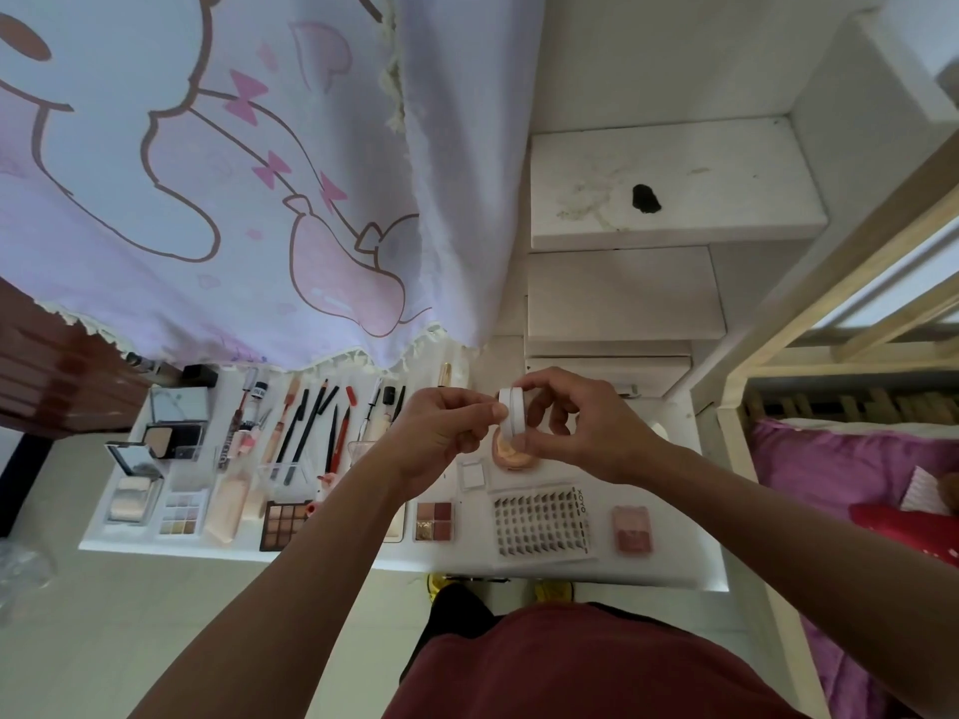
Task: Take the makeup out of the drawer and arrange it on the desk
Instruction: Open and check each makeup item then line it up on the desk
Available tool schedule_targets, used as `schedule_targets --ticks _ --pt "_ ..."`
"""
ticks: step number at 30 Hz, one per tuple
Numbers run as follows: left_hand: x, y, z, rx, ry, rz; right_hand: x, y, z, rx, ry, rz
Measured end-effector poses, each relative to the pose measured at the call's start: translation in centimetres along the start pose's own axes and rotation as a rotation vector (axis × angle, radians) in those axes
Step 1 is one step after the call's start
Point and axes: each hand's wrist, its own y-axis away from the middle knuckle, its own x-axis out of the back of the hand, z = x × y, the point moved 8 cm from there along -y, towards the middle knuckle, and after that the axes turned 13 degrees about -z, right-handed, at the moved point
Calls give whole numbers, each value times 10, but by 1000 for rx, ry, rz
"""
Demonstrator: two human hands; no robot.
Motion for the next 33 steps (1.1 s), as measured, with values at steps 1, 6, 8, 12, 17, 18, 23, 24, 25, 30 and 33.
schedule_targets --ticks 1,6,8,12,17,18,23,24,25,30,33 --pt "0 -1 -1 1 7 1 1 0 -1 5 12 -1" --pt "-1 -6 -7 29 126 -37 8 1 -3 8 23 29" --pt "-3 -7 -11 45 200 -73 10 3 -1 13 -11 35" --pt "-8 -10 -24 64 450 -145 15 8 6 -10 -79 57" --pt "-14 -20 -42 72 607 -203 19 16 20 -53 -216 92" --pt "-16 -22 -45 87 612 -195 19 17 24 -65 -239 92" --pt "-15 -33 -62 119 584 -134 23 23 45 -128 -317 115" --pt "-13 -35 -64 125 560 -98 24 25 49 -136 -334 122" --pt "-11 -37 -66 127 510 -62 26 27 55 -149 -356 130" --pt "-3 -53 -72 144 8 60 30 41 87 -251 -435 176" --pt "-8 -72 -78 191 -258 91 33 52 108 -307 -462 209"
